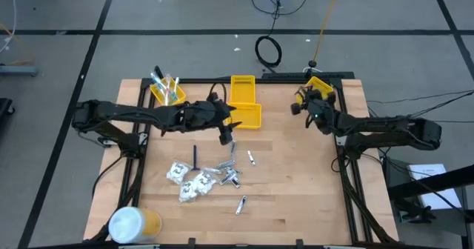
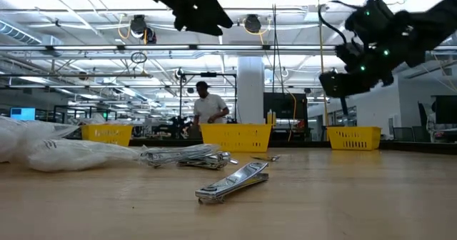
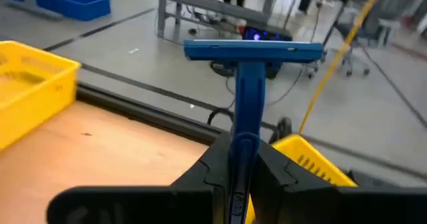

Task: Pick & Place Travel size toiletries
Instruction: Put the blue razor into the right yellow bin

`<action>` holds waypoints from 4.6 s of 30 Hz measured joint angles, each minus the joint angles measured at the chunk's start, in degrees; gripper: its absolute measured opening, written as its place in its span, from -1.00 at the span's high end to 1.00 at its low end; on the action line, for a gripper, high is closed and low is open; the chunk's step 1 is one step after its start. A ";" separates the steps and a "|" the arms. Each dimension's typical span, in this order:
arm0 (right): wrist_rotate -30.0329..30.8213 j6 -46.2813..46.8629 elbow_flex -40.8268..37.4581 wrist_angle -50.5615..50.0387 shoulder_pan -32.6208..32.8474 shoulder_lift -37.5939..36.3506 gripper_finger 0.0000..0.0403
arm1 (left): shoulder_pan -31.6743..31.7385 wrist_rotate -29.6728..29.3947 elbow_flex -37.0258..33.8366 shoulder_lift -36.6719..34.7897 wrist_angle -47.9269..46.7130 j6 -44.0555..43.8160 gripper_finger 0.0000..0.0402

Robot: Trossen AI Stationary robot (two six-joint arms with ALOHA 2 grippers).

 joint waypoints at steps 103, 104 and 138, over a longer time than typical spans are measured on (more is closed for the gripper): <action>-23.53 3.23 -7.54 15.34 -10.79 -5.89 -0.30 | -9.47 17.02 -20.44 7.71 -32.41 -80.99 0.90; -23.53 3.27 -7.54 15.34 -10.79 -5.89 -0.30 | -9.19 16.74 -20.48 7.40 -32.47 -80.14 0.92; -56.27 -7.64 -3.49 36.74 9.63 -1.13 -0.30 | 4.80 22.03 -7.26 11.81 34.90 8.39 0.93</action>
